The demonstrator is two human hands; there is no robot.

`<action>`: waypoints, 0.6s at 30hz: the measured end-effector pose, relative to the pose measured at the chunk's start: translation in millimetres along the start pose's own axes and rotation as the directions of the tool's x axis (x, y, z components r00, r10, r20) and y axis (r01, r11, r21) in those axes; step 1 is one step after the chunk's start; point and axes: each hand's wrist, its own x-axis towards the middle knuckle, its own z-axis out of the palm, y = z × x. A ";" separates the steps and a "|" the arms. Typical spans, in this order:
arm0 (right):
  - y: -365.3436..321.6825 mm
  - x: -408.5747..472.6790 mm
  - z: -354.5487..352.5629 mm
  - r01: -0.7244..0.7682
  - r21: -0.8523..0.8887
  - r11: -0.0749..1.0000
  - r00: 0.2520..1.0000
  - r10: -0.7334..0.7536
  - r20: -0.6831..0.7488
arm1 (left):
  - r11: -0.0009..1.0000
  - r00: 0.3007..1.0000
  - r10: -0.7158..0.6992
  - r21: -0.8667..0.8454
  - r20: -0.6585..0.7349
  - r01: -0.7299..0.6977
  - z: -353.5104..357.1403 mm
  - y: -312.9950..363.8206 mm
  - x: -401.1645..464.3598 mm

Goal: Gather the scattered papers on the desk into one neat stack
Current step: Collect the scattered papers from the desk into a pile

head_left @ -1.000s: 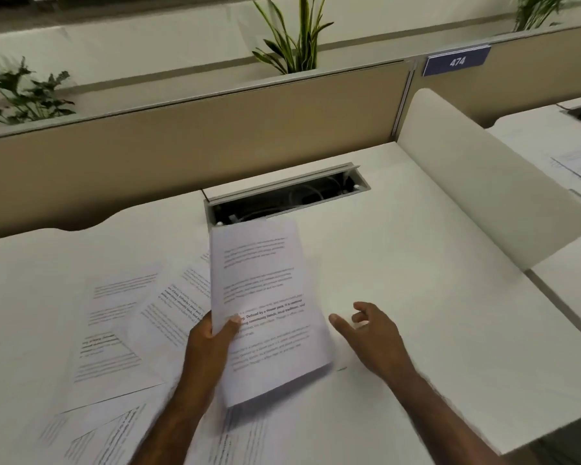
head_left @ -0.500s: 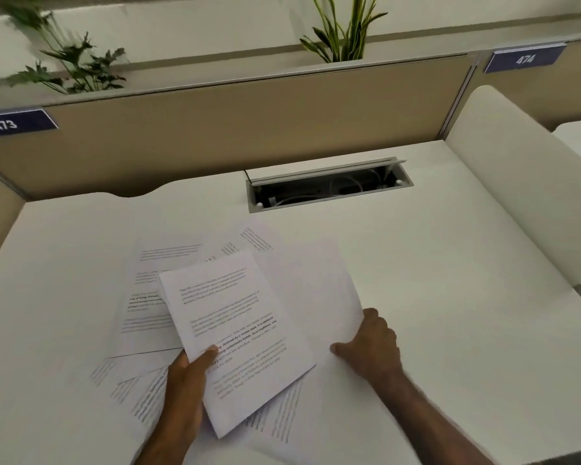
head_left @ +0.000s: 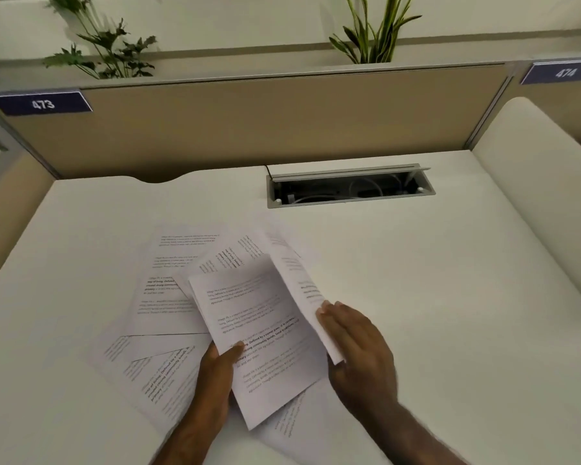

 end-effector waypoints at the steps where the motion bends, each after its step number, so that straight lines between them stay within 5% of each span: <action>1: -7.2 -4.0 7.3 0.069 0.019 0.997 0.997 -0.070 0.033 | 1.000 1.000 -0.005 -0.028 0.007 0.005 1.4 -0.8 -1.7; 9: -29.6 -41.4 58.7 0.351 0.081 0.933 0.869 -0.357 0.342 | 0.906 0.974 -0.152 -0.370 0.167 0.205 0.0 3.7 -11.2; 15: -45.8 -54.2 71.0 0.358 0.154 0.921 0.731 -0.379 0.567 | 0.997 0.999 -0.011 -0.080 -0.045 0.007 -11.7 0.6 -10.7; 18: -50.5 -42.0 64.3 0.157 0.238 0.959 0.796 -0.265 0.544 | 0.999 0.997 0.019 -0.041 -0.075 -0.022 -18.8 8.3 -10.7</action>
